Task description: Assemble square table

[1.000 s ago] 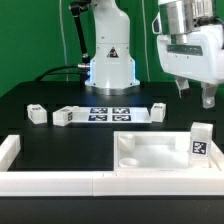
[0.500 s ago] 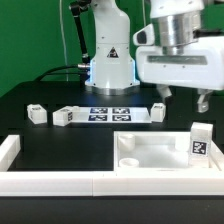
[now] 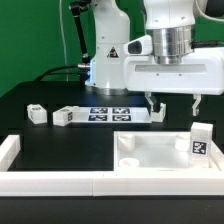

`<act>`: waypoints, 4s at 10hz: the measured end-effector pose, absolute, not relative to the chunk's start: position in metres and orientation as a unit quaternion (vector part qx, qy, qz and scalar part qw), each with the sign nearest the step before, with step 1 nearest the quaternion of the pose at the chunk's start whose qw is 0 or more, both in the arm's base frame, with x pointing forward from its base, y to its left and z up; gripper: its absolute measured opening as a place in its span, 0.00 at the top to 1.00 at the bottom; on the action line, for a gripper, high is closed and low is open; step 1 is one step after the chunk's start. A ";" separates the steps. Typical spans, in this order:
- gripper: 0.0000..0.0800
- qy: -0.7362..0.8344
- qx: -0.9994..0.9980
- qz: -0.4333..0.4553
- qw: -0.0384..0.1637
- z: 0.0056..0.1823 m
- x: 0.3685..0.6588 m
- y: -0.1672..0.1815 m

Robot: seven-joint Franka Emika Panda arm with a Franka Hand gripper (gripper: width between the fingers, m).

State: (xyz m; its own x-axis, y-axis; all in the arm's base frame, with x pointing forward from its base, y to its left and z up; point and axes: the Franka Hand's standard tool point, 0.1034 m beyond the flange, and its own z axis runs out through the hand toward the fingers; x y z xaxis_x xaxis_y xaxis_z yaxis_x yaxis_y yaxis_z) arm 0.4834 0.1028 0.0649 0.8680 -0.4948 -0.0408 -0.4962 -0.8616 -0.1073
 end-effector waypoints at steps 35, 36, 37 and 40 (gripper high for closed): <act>0.64 0.200 -0.890 0.403 0.075 0.013 0.332 0.105; 0.64 0.200 -0.890 0.402 0.076 0.015 0.334 0.105; 0.64 0.193 -0.888 0.410 0.080 0.033 0.347 0.102; 0.64 0.168 -0.906 0.377 0.091 0.117 0.410 0.075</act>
Offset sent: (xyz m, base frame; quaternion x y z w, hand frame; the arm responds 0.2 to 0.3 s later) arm -0.0828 -0.0566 -0.0088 -0.0382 -0.1188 0.0241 0.9919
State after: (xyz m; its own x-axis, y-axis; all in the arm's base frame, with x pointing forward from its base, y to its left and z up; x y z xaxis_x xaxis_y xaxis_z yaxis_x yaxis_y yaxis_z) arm 0.4102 0.0747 0.1165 0.6598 -0.2350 -0.7138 -0.3726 -0.9272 -0.0392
